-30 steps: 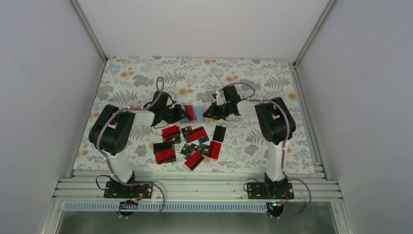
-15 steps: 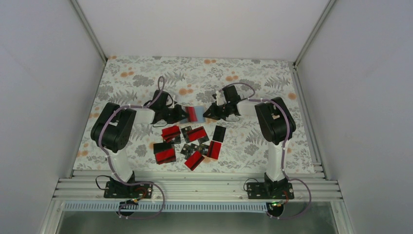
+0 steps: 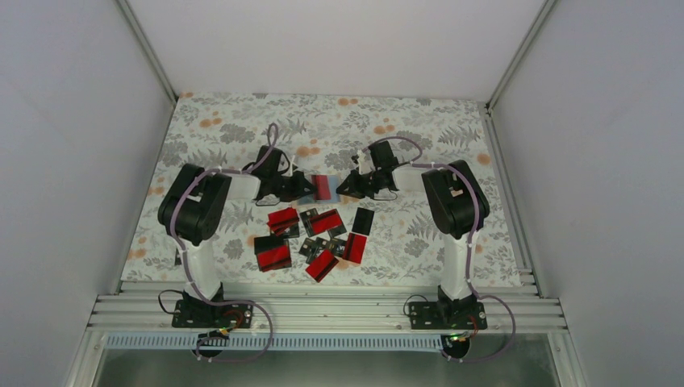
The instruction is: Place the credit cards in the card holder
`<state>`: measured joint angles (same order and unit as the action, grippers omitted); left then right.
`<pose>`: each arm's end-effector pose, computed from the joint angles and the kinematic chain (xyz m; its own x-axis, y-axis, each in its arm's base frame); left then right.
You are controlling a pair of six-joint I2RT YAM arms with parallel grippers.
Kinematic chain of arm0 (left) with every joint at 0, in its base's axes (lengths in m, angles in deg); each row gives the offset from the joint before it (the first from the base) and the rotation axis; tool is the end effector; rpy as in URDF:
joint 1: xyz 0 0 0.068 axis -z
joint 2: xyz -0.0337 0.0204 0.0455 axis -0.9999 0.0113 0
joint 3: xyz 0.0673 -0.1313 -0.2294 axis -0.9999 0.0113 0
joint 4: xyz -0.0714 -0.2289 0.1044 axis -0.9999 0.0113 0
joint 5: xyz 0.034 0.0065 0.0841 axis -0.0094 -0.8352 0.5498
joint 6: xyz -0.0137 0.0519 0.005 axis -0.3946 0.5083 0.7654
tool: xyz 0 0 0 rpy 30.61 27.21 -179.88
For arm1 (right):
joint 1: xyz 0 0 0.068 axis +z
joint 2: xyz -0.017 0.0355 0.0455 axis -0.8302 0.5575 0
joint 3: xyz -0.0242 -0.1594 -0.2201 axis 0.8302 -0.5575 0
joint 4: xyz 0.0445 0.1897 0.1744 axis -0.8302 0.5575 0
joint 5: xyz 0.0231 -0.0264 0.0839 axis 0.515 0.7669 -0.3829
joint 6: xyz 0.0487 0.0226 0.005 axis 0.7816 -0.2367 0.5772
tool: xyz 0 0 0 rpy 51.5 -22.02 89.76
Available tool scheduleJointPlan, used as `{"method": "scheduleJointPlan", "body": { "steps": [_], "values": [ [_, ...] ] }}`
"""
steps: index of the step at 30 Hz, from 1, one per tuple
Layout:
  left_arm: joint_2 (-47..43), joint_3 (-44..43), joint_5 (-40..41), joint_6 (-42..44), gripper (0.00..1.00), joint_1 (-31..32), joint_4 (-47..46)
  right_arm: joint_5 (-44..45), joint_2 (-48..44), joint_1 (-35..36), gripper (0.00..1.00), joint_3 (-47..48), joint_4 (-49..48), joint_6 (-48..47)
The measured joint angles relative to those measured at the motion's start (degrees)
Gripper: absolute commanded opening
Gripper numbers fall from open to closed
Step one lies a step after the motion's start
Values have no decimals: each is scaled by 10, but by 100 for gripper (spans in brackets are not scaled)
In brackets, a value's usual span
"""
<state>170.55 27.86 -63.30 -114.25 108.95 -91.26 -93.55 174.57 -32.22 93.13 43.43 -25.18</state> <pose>0.3321 -0.1423 0.1113 -0.9676 -0.1608 -0.1947 0.0536 0.6225 -0.7808 0.3542 0.1831 0.1075 -0.9828 -0.0291 -0.1823 -0.1596 0.6301 0.7599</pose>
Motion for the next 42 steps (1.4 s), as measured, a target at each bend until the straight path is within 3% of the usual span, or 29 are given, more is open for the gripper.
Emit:
{"method": "scheduleJointPlan", "body": {
  "steps": [14, 42],
  "values": [
    [1, -9, -2, 50, 2, 1, 41, -7, 5, -1, 8, 8, 8, -3],
    [30, -31, -23, 23, 2, 14, 19, -7, 6, -1, 8, 8, 8, -3]
  ]
}}
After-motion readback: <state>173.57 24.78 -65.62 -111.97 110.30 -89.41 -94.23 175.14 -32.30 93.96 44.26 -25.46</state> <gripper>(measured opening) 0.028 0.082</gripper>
